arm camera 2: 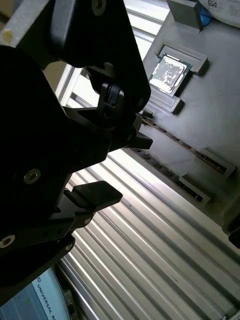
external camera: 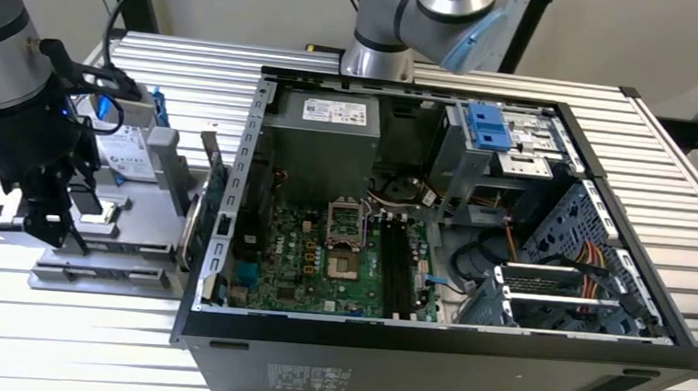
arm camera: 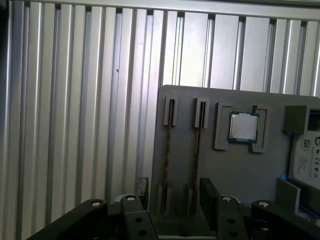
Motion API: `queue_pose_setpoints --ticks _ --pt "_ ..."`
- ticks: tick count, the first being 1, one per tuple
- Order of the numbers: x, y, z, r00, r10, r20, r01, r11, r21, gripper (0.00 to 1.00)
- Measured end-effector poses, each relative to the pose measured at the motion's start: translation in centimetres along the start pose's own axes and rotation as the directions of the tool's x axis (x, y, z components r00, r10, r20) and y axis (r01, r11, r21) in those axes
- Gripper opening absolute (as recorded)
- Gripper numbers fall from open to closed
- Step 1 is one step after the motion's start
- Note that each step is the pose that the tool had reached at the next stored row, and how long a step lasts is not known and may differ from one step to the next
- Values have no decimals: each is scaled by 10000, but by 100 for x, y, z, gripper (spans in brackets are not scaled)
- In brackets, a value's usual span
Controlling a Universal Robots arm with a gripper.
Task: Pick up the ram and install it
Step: 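Pick up the ram and move it above insertion slot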
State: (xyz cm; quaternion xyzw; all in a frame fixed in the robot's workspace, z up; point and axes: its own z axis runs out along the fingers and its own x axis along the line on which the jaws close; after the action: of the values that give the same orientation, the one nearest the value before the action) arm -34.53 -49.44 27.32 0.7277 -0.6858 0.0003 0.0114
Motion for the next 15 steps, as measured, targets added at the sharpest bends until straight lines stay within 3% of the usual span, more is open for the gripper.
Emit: queue_pose_setpoints --ticks 15 --pt "9 -1 103 10000 0 0 0 10000 0 100"
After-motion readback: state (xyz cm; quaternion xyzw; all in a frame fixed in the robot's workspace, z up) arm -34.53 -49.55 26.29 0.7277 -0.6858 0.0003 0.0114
